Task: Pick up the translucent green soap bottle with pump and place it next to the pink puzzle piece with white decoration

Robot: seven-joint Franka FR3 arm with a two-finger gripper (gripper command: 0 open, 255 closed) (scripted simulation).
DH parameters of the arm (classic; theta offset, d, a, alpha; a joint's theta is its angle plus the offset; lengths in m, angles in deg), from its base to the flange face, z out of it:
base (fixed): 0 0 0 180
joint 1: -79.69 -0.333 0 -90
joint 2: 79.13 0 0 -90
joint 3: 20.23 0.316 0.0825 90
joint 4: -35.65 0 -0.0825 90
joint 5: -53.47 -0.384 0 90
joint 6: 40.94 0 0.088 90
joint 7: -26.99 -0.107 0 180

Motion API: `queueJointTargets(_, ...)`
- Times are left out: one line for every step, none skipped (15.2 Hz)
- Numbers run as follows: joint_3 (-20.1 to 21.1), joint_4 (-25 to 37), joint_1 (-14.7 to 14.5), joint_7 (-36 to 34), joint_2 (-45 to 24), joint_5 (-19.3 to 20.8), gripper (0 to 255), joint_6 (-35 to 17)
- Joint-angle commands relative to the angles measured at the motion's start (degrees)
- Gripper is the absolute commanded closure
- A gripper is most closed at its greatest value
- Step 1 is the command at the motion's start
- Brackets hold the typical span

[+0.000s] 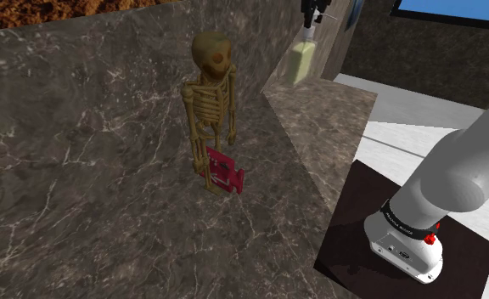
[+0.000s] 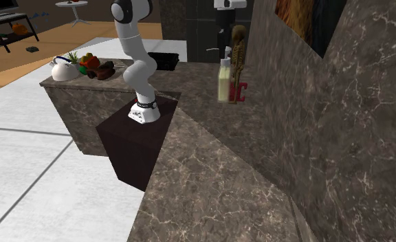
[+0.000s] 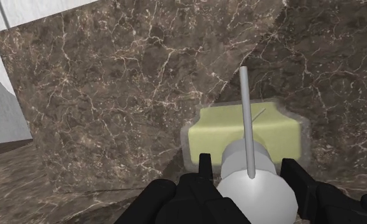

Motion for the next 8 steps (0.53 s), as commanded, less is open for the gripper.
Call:
queueJointTargets(1.54,0.23,-1.02,-2.50,0.78,0.07,255,1.32)
queueJointTargets(2.38,0.07,-1.57,-3.84,1.30,0.07,255,1.85)
queueJointTargets(3.24,-0.01,-2.11,-5.18,1.75,0.05,255,2.39)
queueJointTargets(4.10,-0.03,-2.65,-6.52,2.15,0.02,255,2.94)
queueJointTargets(4.99,0.03,-3.17,-7.86,2.47,-0.05,255,3.50)
queueJointTargets(5.86,0.16,-3.71,-9.21,2.74,-0.12,255,4.08)
queueJointTargets(6.73,0.37,-4.26,-10.56,2.94,-0.20,255,4.66)
queueJointTargets(7.59,0.65,-4.82,-11.92,3.08,-0.29,255,5.25)
